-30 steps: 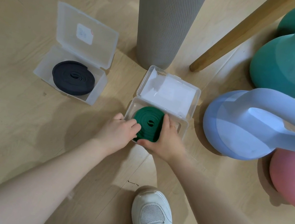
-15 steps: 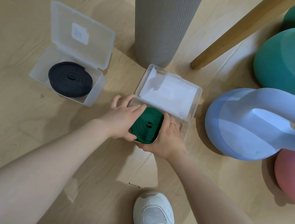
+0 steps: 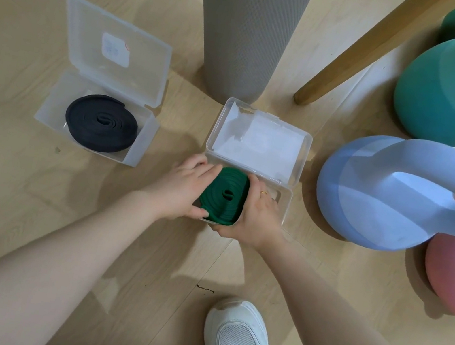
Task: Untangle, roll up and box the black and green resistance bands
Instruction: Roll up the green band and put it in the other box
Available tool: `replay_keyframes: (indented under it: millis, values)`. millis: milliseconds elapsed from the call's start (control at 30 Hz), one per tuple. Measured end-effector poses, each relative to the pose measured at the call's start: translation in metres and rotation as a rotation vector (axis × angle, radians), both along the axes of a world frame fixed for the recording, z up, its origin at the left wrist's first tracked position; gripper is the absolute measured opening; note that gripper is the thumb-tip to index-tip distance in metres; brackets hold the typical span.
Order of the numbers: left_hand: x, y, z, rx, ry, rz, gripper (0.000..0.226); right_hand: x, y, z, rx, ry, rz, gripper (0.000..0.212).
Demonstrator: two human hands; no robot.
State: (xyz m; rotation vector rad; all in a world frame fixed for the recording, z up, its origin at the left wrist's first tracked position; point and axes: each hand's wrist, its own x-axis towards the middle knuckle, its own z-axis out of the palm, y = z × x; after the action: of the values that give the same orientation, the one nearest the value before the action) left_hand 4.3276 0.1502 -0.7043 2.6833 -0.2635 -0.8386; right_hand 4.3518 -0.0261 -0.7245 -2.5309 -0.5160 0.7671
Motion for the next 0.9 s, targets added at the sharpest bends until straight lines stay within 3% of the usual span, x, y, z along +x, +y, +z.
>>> replay_keyframes:
  millis: [267,367,433,533,567,600,767,900]
  values:
    - [0.004,-0.003,0.002,0.080,-0.060,-0.048,0.085,0.000,-0.001,-0.001,-0.062,-0.123,0.064,0.101]
    - [0.003,-0.007,0.009,0.137,-0.055,-0.084,0.081,-0.003,-0.002,0.005,-0.219,-0.121,0.137,0.111]
    - [-0.005,-0.010,0.011,0.158,-0.101,-0.091,0.071,-0.012,-0.003,0.012,-0.366,-0.232,0.162,0.110]
    - [-0.027,-0.013,0.009,-0.041,-0.322,-0.051,0.025,-0.038,-0.012,0.012,-0.246,-0.437,0.242,0.076]
    - [-0.034,-0.012,0.009,-0.091,-0.359,-0.045,0.017,-0.045,-0.017,0.009,-0.173,-0.487,0.322,0.060]
    - [-0.041,-0.011,0.006,-0.110,-0.381,-0.045,0.023,-0.049,-0.022,0.007,-0.127,-0.524,0.386,0.050]
    - [-0.068,-0.008,-0.010,-0.004,-0.474,-0.154,0.033,-0.053,-0.030,0.003,-0.215,-0.333,0.490,0.054]
    - [-0.077,-0.021,-0.008,0.100,-0.457,-0.110,0.038,-0.045,-0.025,0.013,-0.253,-0.195,0.583,0.052]
